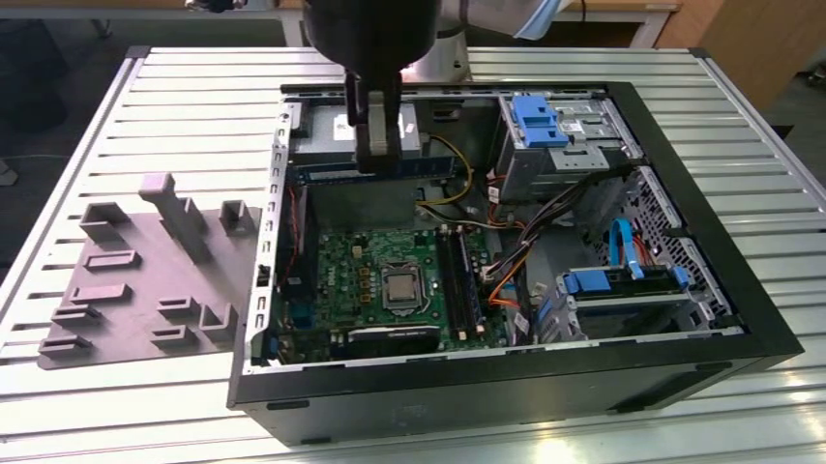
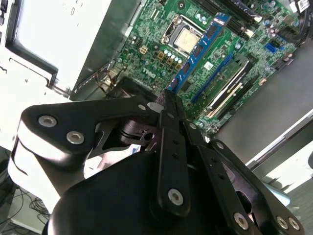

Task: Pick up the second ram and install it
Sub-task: 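Pick up the second ram and move it above second insertion slot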

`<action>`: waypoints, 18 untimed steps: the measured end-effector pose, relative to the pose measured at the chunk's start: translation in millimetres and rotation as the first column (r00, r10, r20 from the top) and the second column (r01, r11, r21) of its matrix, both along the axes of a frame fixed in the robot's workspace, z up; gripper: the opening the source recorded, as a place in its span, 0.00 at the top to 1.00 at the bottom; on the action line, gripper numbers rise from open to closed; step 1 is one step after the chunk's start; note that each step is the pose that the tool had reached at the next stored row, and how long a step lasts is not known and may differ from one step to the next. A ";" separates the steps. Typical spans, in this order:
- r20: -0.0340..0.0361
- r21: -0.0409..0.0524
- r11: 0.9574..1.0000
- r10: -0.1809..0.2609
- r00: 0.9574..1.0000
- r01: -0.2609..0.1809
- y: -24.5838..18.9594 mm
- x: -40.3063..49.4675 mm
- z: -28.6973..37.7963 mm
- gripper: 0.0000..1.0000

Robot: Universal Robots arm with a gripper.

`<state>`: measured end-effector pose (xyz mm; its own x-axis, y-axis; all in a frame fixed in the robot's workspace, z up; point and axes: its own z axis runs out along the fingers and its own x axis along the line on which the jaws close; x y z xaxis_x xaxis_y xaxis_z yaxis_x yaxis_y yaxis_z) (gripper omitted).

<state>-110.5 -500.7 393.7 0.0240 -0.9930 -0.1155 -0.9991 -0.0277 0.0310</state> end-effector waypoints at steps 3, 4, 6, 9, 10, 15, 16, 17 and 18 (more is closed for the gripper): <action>0.000 0.000 1.000 0.000 1.000 0.000 0.0 4.7 0.0 0.89; 0.000 0.000 1.000 0.000 1.000 0.000 0.0 6.1 0.0 0.89; 0.000 0.000 1.000 0.000 1.000 0.000 0.0 9.0 -0.1 0.89; 0.000 0.000 1.000 0.000 1.000 0.000 0.0 13.6 -0.1 0.89; 0.000 0.000 1.000 0.000 1.000 0.000 0.0 15.1 -0.1 0.89; 0.000 0.000 1.000 0.000 1.000 0.000 0.0 22.8 -0.1 0.89; 0.000 0.000 1.000 0.000 1.000 0.000 0.0 24.4 -0.1 0.89; 0.000 0.000 1.000 0.000 1.000 0.000 0.0 25.9 -0.1 0.89; 0.000 0.000 1.000 0.000 1.000 0.000 0.0 27.5 -0.1 0.89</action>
<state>-83.0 -500.7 393.6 0.0239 -0.9930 -0.1156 -0.9991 -0.0277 0.0310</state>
